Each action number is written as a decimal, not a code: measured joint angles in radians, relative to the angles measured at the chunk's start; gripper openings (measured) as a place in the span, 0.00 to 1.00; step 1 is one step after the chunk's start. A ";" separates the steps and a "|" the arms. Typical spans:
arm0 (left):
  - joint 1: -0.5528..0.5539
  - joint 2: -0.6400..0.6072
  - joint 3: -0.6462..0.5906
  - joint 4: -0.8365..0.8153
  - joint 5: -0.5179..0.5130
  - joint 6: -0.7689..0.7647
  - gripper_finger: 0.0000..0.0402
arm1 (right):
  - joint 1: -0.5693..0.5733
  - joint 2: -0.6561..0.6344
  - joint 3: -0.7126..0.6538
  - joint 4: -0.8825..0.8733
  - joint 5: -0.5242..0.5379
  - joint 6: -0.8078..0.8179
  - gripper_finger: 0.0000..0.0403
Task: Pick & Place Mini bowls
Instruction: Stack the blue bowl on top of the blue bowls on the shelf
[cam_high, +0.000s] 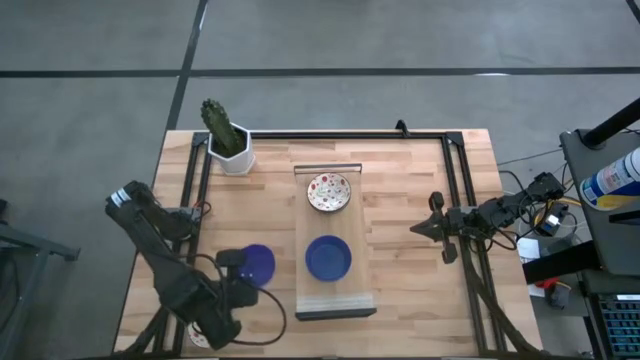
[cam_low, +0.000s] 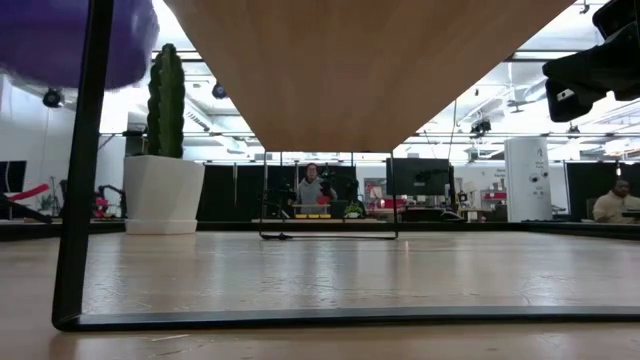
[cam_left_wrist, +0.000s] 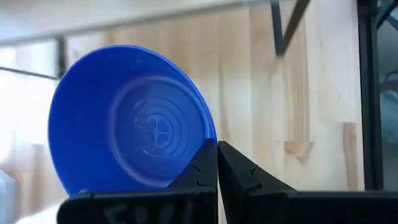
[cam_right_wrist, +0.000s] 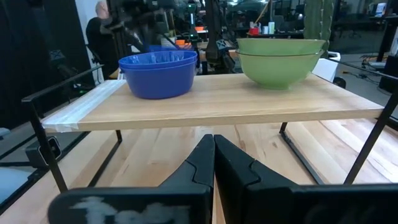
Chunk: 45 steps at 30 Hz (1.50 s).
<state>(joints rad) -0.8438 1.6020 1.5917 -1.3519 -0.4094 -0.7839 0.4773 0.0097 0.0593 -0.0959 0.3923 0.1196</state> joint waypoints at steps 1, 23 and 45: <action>0.001 0.000 0.022 -0.018 -0.017 0.007 0.00 | 0.000 0.000 0.000 0.000 0.000 0.000 0.02; 0.163 0.000 0.224 0.147 -0.136 0.673 0.00 | 0.000 0.000 0.000 0.000 0.000 0.000 0.02; 0.334 0.021 0.222 0.384 0.133 1.027 0.00 | 0.000 0.000 0.000 0.000 0.000 0.000 0.02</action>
<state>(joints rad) -0.5098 1.6225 1.8133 -0.9678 -0.2760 0.2428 0.4774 0.0097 0.0594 -0.0959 0.3923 0.1196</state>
